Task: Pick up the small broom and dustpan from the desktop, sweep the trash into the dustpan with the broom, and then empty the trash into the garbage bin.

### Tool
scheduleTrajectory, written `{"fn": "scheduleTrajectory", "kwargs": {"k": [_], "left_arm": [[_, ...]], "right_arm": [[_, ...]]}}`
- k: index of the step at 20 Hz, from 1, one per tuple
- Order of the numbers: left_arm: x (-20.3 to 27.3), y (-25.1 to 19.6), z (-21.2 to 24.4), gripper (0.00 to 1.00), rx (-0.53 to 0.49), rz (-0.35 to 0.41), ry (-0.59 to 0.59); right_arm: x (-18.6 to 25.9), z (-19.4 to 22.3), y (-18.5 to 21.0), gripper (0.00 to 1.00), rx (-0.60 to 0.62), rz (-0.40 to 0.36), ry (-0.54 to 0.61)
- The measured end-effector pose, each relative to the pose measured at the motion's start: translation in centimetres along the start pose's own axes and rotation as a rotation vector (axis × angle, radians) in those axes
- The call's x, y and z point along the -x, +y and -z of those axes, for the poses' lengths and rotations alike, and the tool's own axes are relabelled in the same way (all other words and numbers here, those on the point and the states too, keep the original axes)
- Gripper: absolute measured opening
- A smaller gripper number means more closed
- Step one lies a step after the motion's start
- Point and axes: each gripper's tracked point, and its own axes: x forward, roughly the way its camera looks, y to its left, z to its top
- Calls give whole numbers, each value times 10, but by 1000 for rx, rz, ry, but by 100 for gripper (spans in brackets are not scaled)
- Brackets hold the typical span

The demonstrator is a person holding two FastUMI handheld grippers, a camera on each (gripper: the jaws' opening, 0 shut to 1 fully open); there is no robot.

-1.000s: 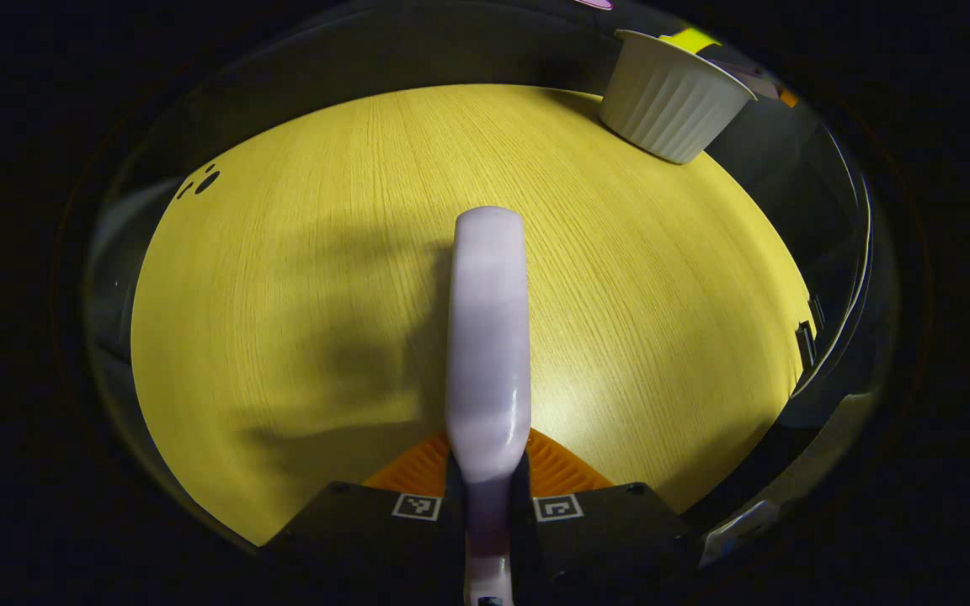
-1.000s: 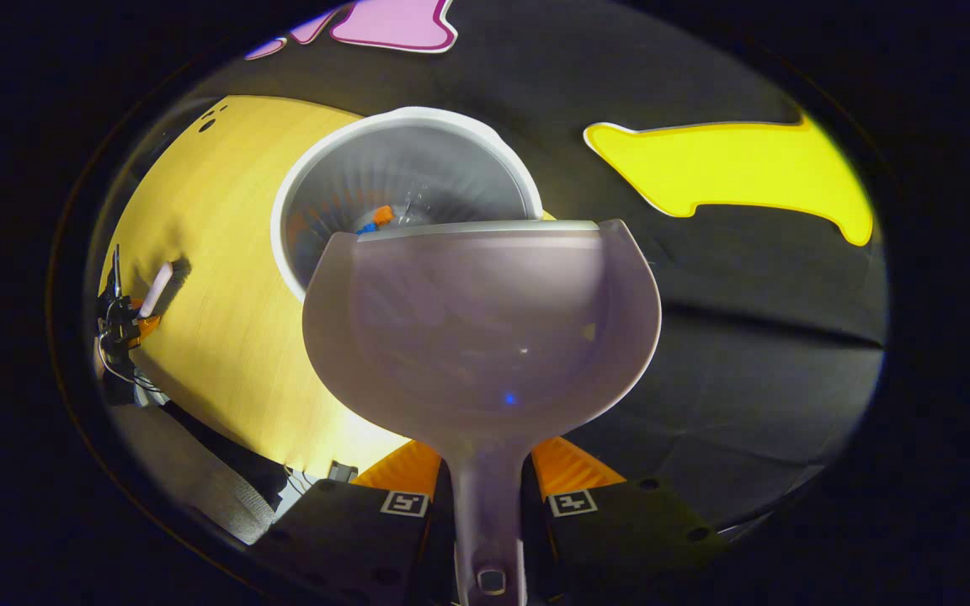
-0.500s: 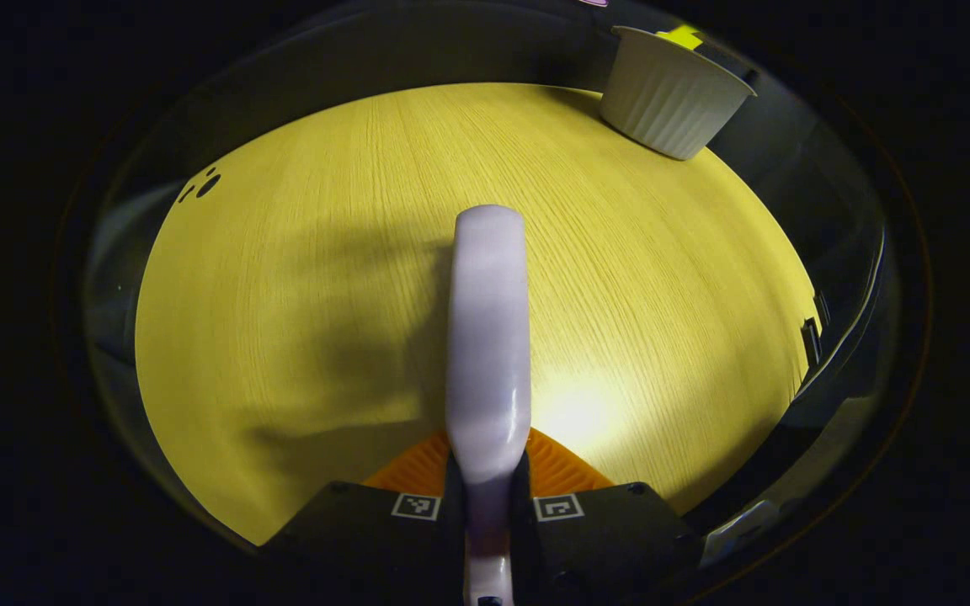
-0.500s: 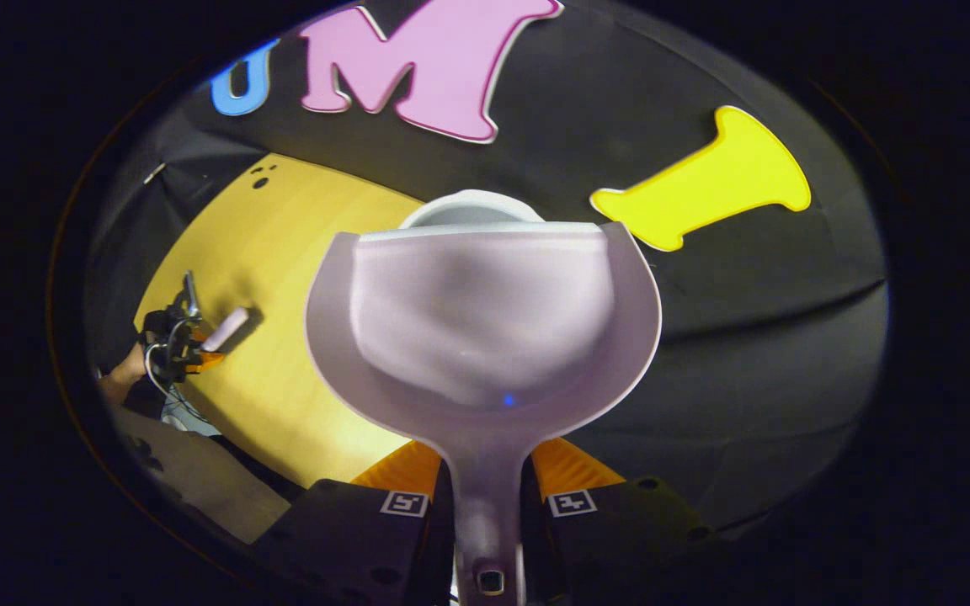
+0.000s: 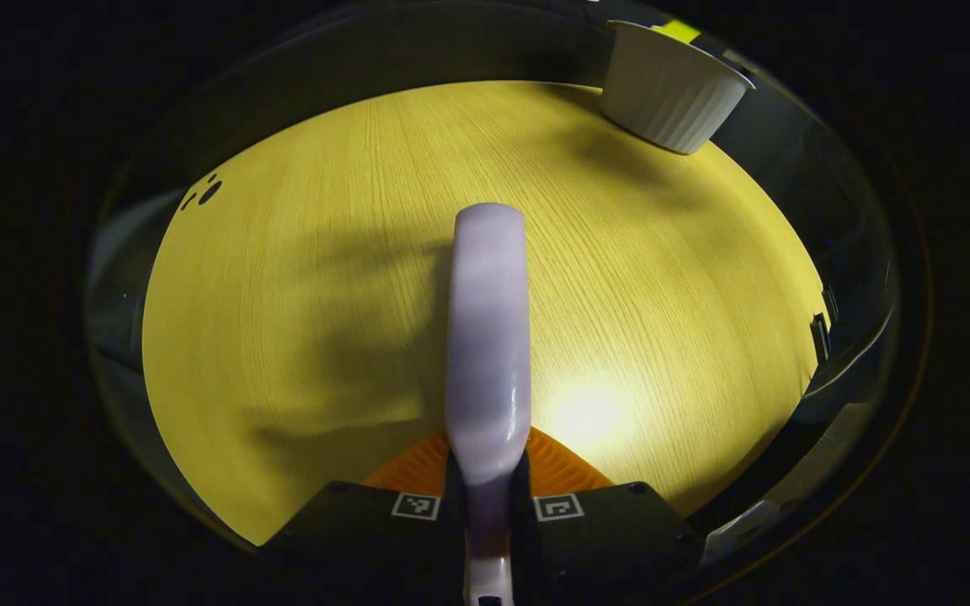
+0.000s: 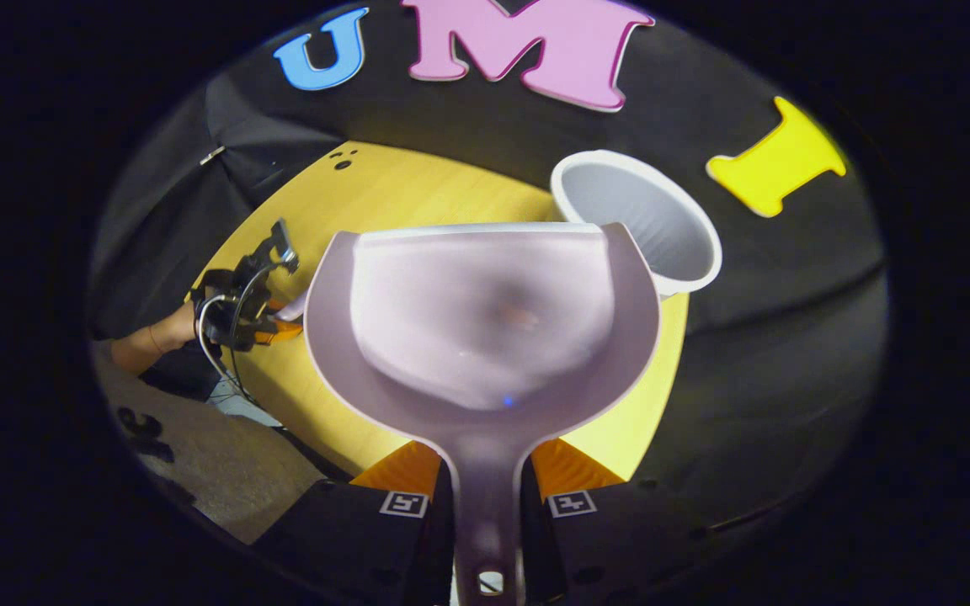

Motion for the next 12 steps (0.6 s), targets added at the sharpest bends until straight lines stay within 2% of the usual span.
{"fn": "scheduleTrajectory", "kwargs": {"k": [2,4,7,9,12], "left_arm": [[0,0,0,26,-9,-9,8],[-1,2,-1,26,-30,-50,17],[3,1,-2,26,-54,-94,10],[2,6,0,26,-77,-130,34],[6,5,-1,28,-68,-149,41]], "right_arm": [[-34,26,26,36,-15,-24,36],[-93,64,62,36,-55,-49,93],[-137,82,76,36,-51,-15,93],[-168,89,95,34,-83,-37,81],[-183,94,97,36,-70,-35,73]]}}
